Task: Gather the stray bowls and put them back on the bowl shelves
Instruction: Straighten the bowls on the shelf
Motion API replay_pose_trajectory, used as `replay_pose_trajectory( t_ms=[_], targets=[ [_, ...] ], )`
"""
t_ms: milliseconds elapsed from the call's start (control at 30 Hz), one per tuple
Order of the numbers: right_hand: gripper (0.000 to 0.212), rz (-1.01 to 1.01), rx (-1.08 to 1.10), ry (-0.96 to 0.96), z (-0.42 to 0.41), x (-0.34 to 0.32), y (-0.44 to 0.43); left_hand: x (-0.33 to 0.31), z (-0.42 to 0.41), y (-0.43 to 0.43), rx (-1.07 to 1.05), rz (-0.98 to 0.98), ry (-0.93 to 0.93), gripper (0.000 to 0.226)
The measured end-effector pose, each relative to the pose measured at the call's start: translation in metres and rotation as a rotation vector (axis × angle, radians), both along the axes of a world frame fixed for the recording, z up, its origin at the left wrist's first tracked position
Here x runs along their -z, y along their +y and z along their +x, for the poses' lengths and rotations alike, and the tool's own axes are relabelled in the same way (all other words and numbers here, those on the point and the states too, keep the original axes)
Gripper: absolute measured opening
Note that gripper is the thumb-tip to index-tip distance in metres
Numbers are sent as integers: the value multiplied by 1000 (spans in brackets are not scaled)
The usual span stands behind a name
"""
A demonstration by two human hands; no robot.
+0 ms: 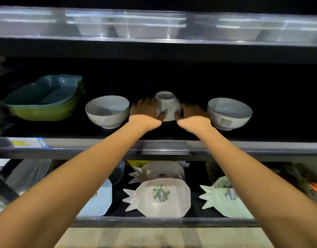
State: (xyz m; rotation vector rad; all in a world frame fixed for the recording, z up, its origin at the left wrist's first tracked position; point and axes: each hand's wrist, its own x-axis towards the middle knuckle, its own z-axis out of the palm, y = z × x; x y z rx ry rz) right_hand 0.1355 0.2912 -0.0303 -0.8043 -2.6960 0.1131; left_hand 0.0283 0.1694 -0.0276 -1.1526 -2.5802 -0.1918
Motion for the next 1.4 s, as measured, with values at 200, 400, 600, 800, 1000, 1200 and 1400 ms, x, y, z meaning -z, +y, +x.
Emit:
replay_pose_trajectory(
  t_ms=[200, 400, 600, 800, 1000, 1200, 1400],
  targets=[
    [47, -223, 18, 103, -30, 7, 11, 16, -39, 33, -16, 159, -182, 69],
    [48, -626, -4, 261, -48, 18, 23, 27, -54, 52, 43, 339, -581, 69],
    [40, -769, 37, 345, -44, 15, 22, 21, -48, 53, 63, 454, -798, 63],
    [38, -844, 75, 426, -24, 6, 10, 20, -25, 38, -29, 638, -986, 70],
    [53, -865, 118, 532, -5, 3, -6, 20, -1, 35, -148, 674, -987, 81],
    [64, -985, 115, 608, 3, 5, -8, 12, 10, 25, -76, 814, -1021, 72],
    [56, -1223, 104, 709, 15, 5, -11, 7, 17, 5, 56, 698, -836, 86]
  ],
)
